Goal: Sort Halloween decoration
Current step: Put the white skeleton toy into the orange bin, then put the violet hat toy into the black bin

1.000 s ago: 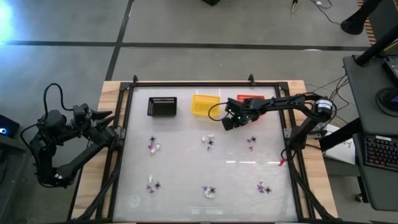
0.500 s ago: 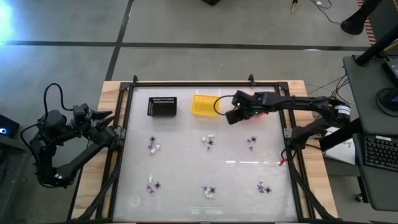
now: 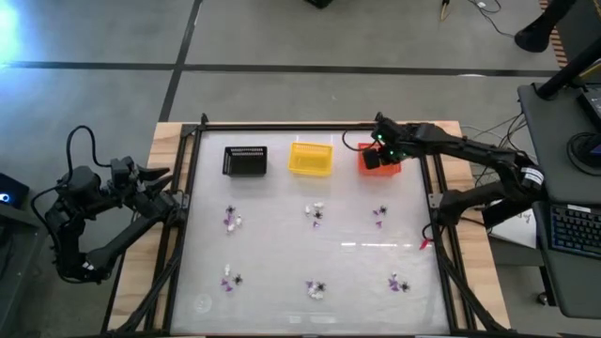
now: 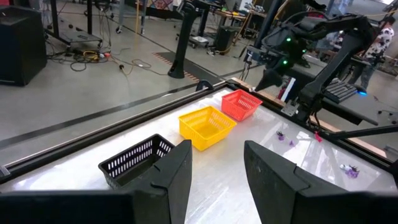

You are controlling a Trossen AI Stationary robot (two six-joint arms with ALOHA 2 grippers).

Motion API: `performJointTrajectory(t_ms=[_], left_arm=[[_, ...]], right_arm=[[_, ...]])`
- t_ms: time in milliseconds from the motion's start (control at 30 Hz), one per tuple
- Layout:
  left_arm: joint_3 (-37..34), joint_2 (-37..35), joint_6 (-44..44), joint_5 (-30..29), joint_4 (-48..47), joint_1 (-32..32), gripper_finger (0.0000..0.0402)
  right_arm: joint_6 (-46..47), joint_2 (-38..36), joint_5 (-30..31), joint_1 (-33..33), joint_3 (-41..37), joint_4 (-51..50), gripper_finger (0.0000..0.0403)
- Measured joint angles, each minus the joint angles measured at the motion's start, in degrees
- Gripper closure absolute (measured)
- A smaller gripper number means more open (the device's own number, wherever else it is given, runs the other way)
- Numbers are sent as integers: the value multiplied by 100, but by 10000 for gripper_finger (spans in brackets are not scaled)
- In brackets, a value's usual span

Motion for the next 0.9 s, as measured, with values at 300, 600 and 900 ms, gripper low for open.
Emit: performJointTrajectory(t_ms=[300, 600, 900], left_arm=[[0, 0, 8, 0, 14, 0, 272], [0, 0, 0, 0, 20, 0, 272], [0, 0, 59, 0, 15, 0, 272]], right_arm=[[-310, 487, -194, -247, -6, 1, 389], [-330, 833, -149, -247, -6, 16, 335], [-313, 637, -147, -247, -6, 20, 268]])
